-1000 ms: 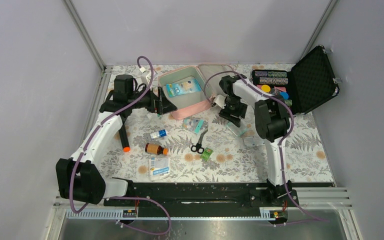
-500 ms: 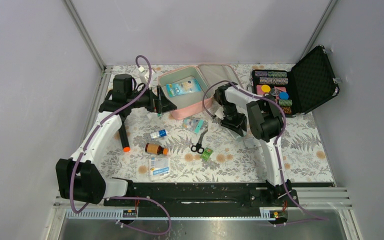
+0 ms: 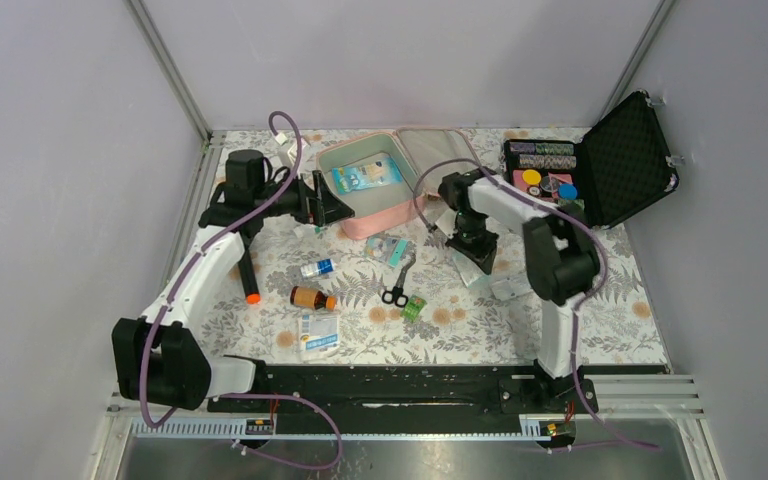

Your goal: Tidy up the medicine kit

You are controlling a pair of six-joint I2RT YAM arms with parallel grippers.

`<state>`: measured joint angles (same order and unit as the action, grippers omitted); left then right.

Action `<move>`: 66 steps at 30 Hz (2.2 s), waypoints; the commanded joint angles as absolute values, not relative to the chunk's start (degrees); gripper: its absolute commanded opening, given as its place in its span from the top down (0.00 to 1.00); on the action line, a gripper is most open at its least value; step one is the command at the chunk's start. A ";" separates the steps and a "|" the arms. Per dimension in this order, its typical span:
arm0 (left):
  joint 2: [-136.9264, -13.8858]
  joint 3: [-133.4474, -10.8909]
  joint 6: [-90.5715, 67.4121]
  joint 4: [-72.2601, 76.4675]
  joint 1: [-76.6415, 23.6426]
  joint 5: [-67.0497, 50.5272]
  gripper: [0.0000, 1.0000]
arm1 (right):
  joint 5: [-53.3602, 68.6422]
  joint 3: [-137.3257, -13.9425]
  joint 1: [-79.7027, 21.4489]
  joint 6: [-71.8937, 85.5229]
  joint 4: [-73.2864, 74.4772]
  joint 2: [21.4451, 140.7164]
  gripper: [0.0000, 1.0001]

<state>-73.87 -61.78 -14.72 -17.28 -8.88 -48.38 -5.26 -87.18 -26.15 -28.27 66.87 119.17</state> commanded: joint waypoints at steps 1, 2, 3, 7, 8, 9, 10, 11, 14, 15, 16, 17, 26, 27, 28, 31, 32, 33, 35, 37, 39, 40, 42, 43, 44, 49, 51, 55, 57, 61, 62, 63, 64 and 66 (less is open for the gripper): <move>-74.25 -58.09 -19.35 -8.58 -8.57 -48.21 0.11 | 7.51 -84.28 -26.63 -24.28 62.41 100.92 1.00; -74.79 -56.84 -21.25 -5.29 -8.72 -48.78 0.11 | 9.44 -83.36 -26.63 -23.01 60.77 97.79 1.00; -75.53 -55.61 -23.56 0.18 -8.85 -49.64 0.11 | 11.68 -82.46 -26.63 -21.17 58.85 95.19 1.00; -79.75 -54.58 -29.82 10.61 -11.78 -52.41 0.11 | 16.27 -79.64 -26.63 -15.05 50.18 89.70 1.00; -80.72 -54.59 -30.81 12.84 -12.91 -53.00 0.11 | 17.20 -79.09 -26.63 -13.21 47.59 89.25 1.00; -81.52 -54.66 -31.43 15.16 -14.06 -53.54 0.11 | 18.01 -78.62 -26.63 -11.08 44.80 89.01 1.00; -82.83 -54.79 -33.04 17.83 -15.63 -54.19 0.10 | 19.19 -78.51 -26.63 -8.89 42.54 89.13 1.00; -83.94 -55.09 -34.14 19.75 -16.79 -54.55 0.10 | 20.66 -78.95 -26.63 -7.29 41.04 90.17 1.00; -86.38 -56.16 -36.38 24.17 -20.34 -54.19 0.09 | 25.55 -82.47 -26.63 -3.45 40.49 93.78 1.00; -86.94 -56.70 -36.20 24.31 -21.41 -53.53 0.09 | 27.17 -83.71 -26.65 -2.64 40.81 94.93 1.00; -87.70 -57.67 -34.77 22.58 -22.65 -52.26 0.10 | 28.75 -84.74 -26.63 -1.91 40.86 95.88 1.00; -88.36 -58.98 -33.09 19.42 -23.82 -50.54 0.10 | 30.55 -85.53 -26.65 -1.25 40.87 96.60 1.00; -94.33 -62.12 -32.49 13.37 -25.74 -39.88 0.14 | 39.08 -87.72 -26.63 2.02 40.17 97.95 1.00; -94.94 -62.34 -33.07 13.64 -25.73 -40.25 0.15 | 39.25 -87.65 -26.63 2.02 40.21 97.91 1.00; -95.70 -62.33 -33.68 14.59 -25.73 -41.26 0.19 | 39.50 -87.51 -26.63 2.04 40.07 97.98 1.00; -97.99 -62.15 -37.27 20.32 -25.75 -47.07 0.45 | 39.68 -87.08 -26.63 2.46 39.81 98.68 1.00; -98.80 -61.88 -39.22 23.31 -25.75 -49.20 0.56 | 39.60 -87.14 -26.63 2.44 39.75 99.08 1.00; -99.54 -61.45 -41.93 27.23 -25.75 -51.23 0.64 | 39.45 -87.16 -26.63 2.58 39.69 99.53 1.00; -100.97 -60.39 -47.01 34.96 -25.75 -54.05 0.80 | 38.64 -87.38 -26.61 2.63 39.64 100.42 1.00; -101.80 -61.19 -47.62 36.21 -25.56 -55.75 0.93 | 36.91 -88.60 -26.63 1.69 41.24 101.52 0.88; -101.74 -64.40 -39.53 27.26 -24.94 -55.68 1.00 | 35.32 -89.52 -26.52 -0.54 44.47 101.55 0.69; -101.45 -68.18 -31.82 18.48 -24.68 -54.54 1.00 | 34.91 -89.14 -26.33 -1.81 44.99 100.74 0.65; -101.09 -75.00 -12.97 -0.77 -24.70 -47.10 1.00 | 34.20 -87.22 -25.63 -3.04 45.09 98.08 0.59; -101.15 -78.15 -5.70 -8.08 -24.76 -43.41 1.00 | 33.80 -86.05 -25.46 -3.59 45.15 96.60 0.57; -101.42 -80.85 1.00 -14.61 -24.71 -40.41 1.00 | 33.17 -84.92 -24.85 -4.31 45.12 94.99 0.55; -102.59 -90.03 18.02 -24.70 -22.50 -30.02 1.00 | 31.11 -79.72 -22.97 -6.76 46.18 87.60 0.54; -102.62 -91.11 22.74 -24.91 -22.15 -25.01 1.00 | 30.17 -77.89 -22.45 -7.48 46.02 85.35 0.54; -101.92 -85.23 37.90 -17.02 -22.09 -15.30 1.00 | 27.92 -74.92 -21.42 -8.80 44.53 81.50 0.53; -103.17 -82.80 45.03 -11.78 -22.21 -10.93 1.00 | 26.80 -74.18 -21.18 -9.73 44.30 80.14 0.53; -107.85 -84.97 50.70 -6.41 -22.20 -7.66 1.00 | 24.90 -73.04 -20.43 -10.98 44.00 78.25 0.51; -108.94 -85.46 51.71 -4.79 -22.29 -7.46 1.00 | 24.26 -72.67 -20.27 -11.32 43.83 77.89 0.50; -109.96 -85.72 53.01 -3.05 -22.51 -7.04 1.00 | 23.70 -72.62 -20.16 -11.55 43.78 77.65 0.50; -111.26 -85.80 54.47 -0.83 -22.76 -6.04 1.00 | 23.17 -72.53 -19.99 -11.79 43.86 77.60 0.50; -113.82 -85.58 57.90 4.86 -23.25 -4.25 1.00 | 22.63 -72.21 -19.51 -11.89 43.86 77.23 0.50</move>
<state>-110.63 -83.72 47.44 -8.99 -22.37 -10.04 25.52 -72.64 -20.51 -9.89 44.71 79.64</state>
